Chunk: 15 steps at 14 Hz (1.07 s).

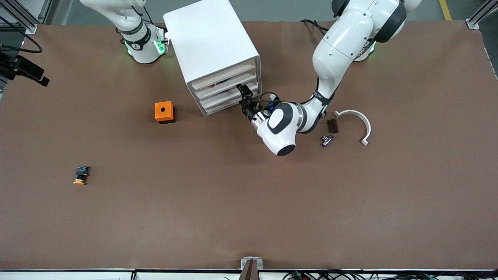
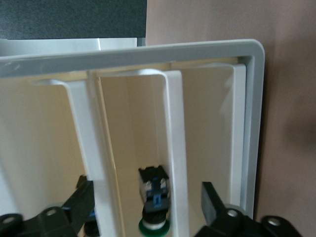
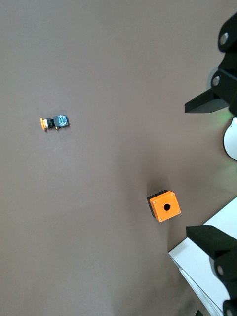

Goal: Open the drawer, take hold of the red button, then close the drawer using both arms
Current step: 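Pull the drawer open with the left gripper while the right gripper approaches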

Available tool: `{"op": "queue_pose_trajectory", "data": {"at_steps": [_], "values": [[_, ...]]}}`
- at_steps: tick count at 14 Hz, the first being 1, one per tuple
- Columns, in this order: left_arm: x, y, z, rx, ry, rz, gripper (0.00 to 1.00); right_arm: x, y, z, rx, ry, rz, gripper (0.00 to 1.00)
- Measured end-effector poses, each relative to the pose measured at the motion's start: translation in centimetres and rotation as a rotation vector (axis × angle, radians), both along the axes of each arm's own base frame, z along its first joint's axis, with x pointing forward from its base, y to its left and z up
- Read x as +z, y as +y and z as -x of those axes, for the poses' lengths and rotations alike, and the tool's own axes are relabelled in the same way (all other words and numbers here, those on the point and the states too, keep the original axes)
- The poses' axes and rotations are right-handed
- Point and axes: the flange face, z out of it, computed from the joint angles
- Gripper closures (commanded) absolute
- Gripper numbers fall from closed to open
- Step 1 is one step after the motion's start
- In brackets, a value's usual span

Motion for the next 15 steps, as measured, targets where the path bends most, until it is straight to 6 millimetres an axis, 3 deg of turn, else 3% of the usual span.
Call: {"op": "queue_pose_trajectory", "data": {"at_steps": [3,7,10,13,15], "values": [[0.4,-0.4,0.7,-0.022,0.049,-0.03,0.13,0.0,0.0,0.0,0.0,-0.001,0.0,0.0],[1.3,0.5,0.4,-0.056,0.097,-0.022,0.13,-0.4,0.9,-0.9,0.016,-0.011,0.0,0.0],[1.5,0.8,-0.1,-0.052,0.1,-0.017,0.33,-1.0,2.8,-2.7,0.052,-0.009,0.002,0.0],[1.6,-0.7,1.6,-0.087,0.105,-0.021,0.37,-1.4,4.7,-3.6,0.086,-0.002,0.002,0.0],[1.6,-2.1,3.3,-0.118,0.108,-0.029,0.69,-1.4,7.0,-3.4,0.123,0.006,0.003,0.0]]}}
